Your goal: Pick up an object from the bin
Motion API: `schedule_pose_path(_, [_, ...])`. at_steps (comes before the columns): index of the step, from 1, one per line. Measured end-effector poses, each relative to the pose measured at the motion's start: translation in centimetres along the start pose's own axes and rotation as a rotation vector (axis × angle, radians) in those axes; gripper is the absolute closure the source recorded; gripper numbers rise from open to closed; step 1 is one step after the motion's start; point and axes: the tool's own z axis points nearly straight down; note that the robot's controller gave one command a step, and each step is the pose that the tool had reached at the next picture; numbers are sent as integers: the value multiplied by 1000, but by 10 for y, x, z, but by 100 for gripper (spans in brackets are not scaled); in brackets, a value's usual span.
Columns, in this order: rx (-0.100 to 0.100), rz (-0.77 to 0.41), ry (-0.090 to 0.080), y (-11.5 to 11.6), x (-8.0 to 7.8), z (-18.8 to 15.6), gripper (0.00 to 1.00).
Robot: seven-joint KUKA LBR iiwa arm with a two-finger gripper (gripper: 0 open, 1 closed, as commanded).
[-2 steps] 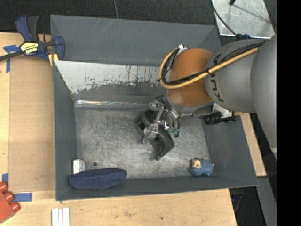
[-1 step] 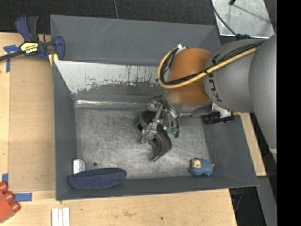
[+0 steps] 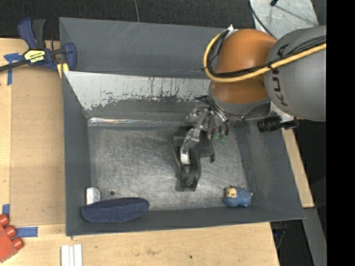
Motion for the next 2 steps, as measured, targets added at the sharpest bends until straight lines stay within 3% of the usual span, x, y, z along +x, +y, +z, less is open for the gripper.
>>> schedule_pose_path(2, [3,1,8,-1,2,6,100])
